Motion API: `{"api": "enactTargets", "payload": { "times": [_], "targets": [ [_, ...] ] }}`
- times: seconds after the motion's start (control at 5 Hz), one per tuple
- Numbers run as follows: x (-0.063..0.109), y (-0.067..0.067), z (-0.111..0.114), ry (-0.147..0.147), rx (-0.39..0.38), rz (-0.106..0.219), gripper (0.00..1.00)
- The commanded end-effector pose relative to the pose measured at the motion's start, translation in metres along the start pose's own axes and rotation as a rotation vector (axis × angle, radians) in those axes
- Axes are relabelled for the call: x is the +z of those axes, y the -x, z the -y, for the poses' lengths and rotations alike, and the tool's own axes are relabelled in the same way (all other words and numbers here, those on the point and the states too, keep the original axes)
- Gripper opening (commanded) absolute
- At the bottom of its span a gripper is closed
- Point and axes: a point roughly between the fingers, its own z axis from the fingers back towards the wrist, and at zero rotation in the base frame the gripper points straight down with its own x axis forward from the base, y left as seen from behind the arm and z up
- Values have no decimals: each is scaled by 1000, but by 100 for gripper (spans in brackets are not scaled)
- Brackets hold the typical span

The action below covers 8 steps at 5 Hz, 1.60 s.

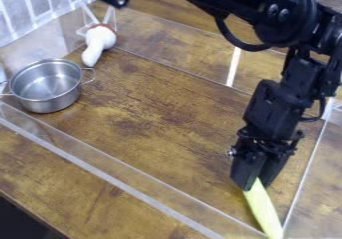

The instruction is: Move the green spoon to the left

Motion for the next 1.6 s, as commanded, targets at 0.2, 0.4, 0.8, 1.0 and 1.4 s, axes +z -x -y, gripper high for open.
{"api": "enactTargets", "payload": {
  "times": [0.2,0.4,0.8,1.0,1.4],
  "targets": [
    [56,-13,3,93,64,18,0],
    [86,-27,-1,110,127,59,0],
    [116,-54,-35,131,212,95,0],
    [119,-55,-35,136,183,112,0],
    [120,-58,-35,130,135,136,0]
  ]
}}
